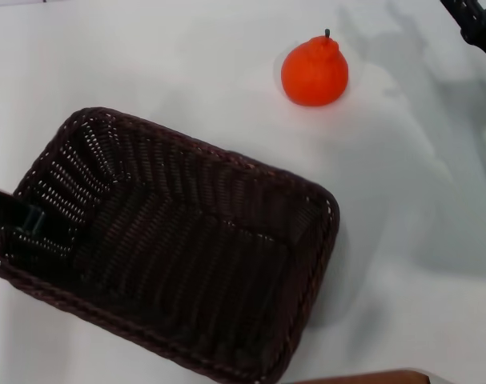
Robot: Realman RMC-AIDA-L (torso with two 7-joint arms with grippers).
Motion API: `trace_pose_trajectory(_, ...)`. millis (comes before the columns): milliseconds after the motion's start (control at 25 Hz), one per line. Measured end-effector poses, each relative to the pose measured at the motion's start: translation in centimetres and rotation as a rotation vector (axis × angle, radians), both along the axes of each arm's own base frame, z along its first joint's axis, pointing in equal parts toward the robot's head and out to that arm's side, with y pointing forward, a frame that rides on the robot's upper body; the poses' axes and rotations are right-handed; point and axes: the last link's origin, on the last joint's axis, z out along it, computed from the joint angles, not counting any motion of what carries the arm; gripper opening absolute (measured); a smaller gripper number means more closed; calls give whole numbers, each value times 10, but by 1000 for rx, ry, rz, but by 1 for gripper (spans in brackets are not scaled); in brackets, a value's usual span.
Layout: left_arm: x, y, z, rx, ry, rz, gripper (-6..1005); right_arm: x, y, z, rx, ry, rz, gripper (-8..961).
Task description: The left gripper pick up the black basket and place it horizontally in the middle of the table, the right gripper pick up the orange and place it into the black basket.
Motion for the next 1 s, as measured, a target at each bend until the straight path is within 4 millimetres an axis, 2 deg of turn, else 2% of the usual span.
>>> trace_pose_trajectory(200, 3, 2, 8, 56, -16, 32, 263, 4, -5, -2, -9, 3, -17, 955)
trace_pose_trajectory(520, 4, -1, 20, 162, -43, 130, 196, 13, -13, 4, 12, 11, -37, 954)
trace_pose_trajectory(680, 0, -4, 48, 312, -123, 191, 171, 15, -14, 6, 28, 22, -49, 954)
trace_pose_trajectory(840, 4, -13, 63, 405, -194, 219, 169, 15, -13, 6, 30, 24, -49, 954)
trace_pose_trajectory(1000, -2, -23, 56, 409, -217, 276, 154, 13, -11, 7, 33, 26, -43, 954)
